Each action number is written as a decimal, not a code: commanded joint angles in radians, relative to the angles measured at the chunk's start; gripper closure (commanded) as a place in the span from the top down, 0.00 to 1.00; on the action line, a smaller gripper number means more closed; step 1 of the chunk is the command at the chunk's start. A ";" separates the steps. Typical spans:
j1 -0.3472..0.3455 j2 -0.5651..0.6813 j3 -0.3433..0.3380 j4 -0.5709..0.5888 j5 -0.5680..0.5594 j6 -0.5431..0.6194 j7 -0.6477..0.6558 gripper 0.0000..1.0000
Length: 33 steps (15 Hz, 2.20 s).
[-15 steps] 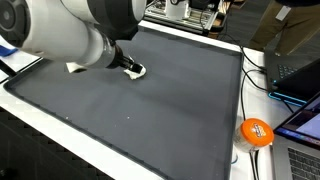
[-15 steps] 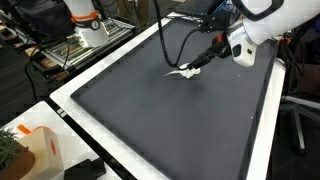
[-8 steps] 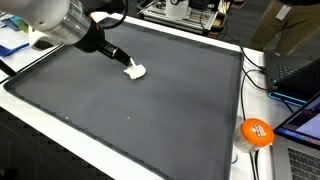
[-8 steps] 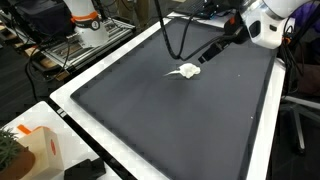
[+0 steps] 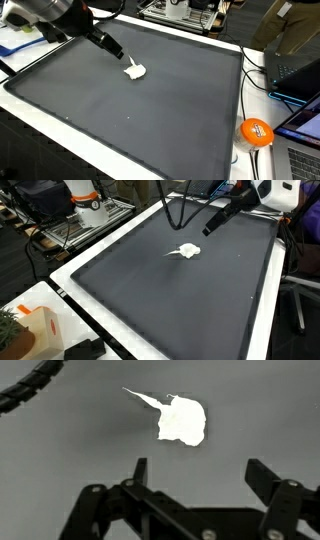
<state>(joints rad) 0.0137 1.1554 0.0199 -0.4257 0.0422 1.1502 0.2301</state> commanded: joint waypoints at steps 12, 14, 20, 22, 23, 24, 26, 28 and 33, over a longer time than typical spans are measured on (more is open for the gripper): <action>-0.078 -0.020 -0.004 -0.019 0.020 0.014 -0.074 1.00; -0.111 -0.028 0.013 -0.021 0.038 0.000 -0.134 1.00; -0.232 -0.041 0.104 -0.006 0.209 0.045 -0.169 1.00; -0.260 -0.050 0.126 -0.012 0.250 0.048 -0.172 1.00; -0.261 -0.058 0.119 -0.017 0.246 0.036 -0.169 1.00; -0.257 -0.068 0.100 -0.023 0.222 0.012 -0.168 1.00; -0.251 -0.063 0.095 -0.018 0.214 0.030 -0.165 1.00; -0.252 -0.068 0.088 -0.019 0.211 0.013 -0.170 1.00; -0.277 -0.079 0.105 0.003 0.242 0.121 -0.174 1.00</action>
<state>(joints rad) -0.2395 1.0940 0.1103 -0.4230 0.2590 1.2174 0.0589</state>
